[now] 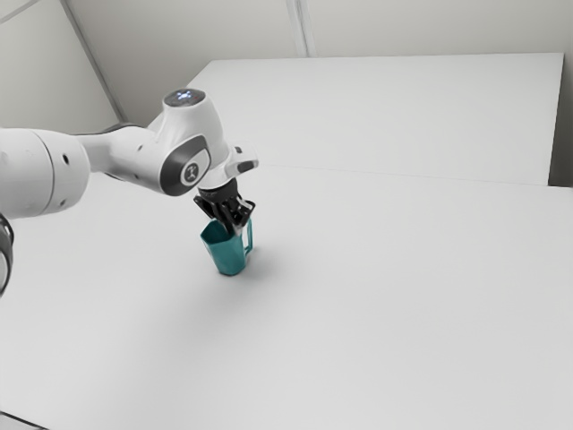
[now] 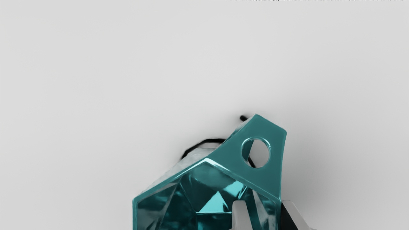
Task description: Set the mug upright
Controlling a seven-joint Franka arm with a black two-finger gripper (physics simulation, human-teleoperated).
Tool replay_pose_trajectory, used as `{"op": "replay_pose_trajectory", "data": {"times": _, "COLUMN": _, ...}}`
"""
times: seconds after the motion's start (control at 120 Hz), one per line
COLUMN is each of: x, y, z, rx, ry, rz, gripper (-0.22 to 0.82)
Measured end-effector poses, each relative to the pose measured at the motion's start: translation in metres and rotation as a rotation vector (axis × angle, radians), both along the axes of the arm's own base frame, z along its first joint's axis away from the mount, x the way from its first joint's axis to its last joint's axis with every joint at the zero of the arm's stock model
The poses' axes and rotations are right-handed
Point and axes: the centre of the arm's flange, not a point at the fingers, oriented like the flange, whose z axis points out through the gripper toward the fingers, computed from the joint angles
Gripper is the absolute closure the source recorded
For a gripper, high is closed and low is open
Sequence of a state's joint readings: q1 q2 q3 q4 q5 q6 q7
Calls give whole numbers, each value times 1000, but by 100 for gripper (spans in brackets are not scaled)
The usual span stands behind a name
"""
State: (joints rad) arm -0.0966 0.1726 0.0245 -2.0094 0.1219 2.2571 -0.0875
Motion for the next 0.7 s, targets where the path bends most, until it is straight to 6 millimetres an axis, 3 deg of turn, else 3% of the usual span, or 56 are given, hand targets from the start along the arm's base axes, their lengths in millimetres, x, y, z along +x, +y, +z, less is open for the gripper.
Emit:
{"op": "replay_pose_trajectory", "data": {"times": 0.225, "x": -1, "y": -3, "z": 8, "rx": -3, "ry": -15, "rz": 6, "gripper": 25}}
{"op": "replay_pose_trajectory", "data": {"times": 0.433, "x": -10, "y": -14, "z": 56, "rx": -13, "ry": -58, "rz": 1, "gripper": 9}}
{"op": "replay_pose_trajectory", "data": {"times": 0.567, "x": -24, "y": -11, "z": 110, "rx": -32, "ry": -89, "rz": 26, "gripper": 5}}
{"op": "replay_pose_trajectory", "data": {"times": 0.7, "x": -18, "y": -7, "z": 185, "rx": -48, "ry": -121, "rz": 42, "gripper": 3}}
